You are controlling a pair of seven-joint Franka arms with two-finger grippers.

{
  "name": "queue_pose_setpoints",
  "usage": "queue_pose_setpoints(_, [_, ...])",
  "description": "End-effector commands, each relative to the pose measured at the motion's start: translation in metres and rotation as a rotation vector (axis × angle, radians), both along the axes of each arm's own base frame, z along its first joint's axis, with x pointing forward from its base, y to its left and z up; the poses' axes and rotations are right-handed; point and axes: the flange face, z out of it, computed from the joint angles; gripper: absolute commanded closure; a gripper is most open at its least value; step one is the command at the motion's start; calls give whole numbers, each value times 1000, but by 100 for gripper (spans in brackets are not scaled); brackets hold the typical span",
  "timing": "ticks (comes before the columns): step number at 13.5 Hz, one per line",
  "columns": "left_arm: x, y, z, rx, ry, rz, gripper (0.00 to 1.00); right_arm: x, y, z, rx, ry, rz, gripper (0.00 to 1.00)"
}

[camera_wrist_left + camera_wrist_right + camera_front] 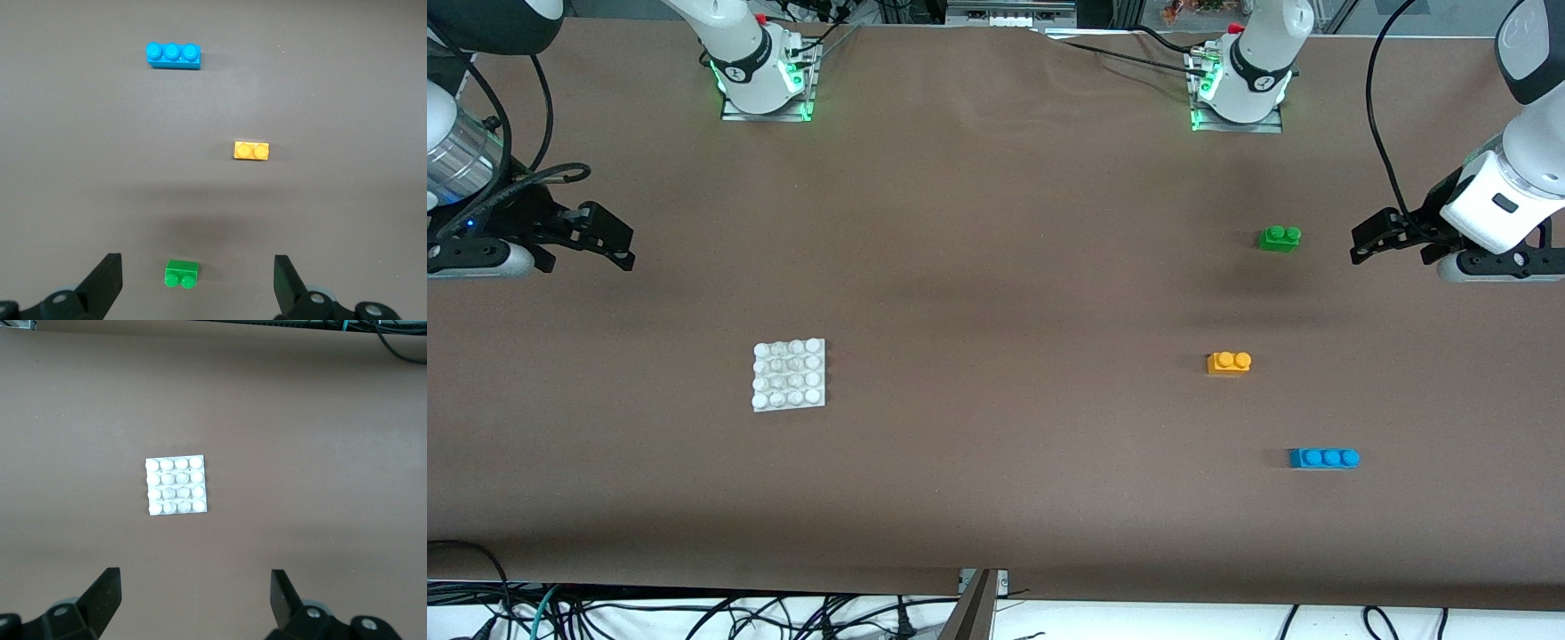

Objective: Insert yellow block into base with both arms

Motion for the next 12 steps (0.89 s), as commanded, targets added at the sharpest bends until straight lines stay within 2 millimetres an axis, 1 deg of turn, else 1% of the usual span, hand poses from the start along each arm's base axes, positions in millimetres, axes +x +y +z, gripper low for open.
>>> queue_pose_setpoints(1, [-2, 2, 8, 27, 3, -11, 0, 4, -2, -9, 4, 22, 2, 1])
queue_pose_setpoints(3, [-2, 2, 8, 27, 2, -11, 0, 6, 0, -23, 0, 52, 1, 1])
queue_pose_setpoints(4, [-2, 2, 8, 27, 2, -11, 0, 7, 6, -30, -1, 61, 2, 1])
queue_pose_setpoints(6, [-2, 2, 8, 27, 3, -11, 0, 17, 10, -50, -3, 76, 6, 1])
queue_pose_setpoints(7, [-3, 2, 9, 27, 0, -11, 0, 24, 11, -69, -5, 88, 6, 1])
queue_pose_setpoints(8, [-3, 2, 9, 27, 2, -11, 0, 31, 11, -93, -4, 92, 4, 1])
queue_pose_setpoints(12, [-2, 2, 8, 27, 2, -9, 0, 47, 18, -196, 0, 86, 10, 1])
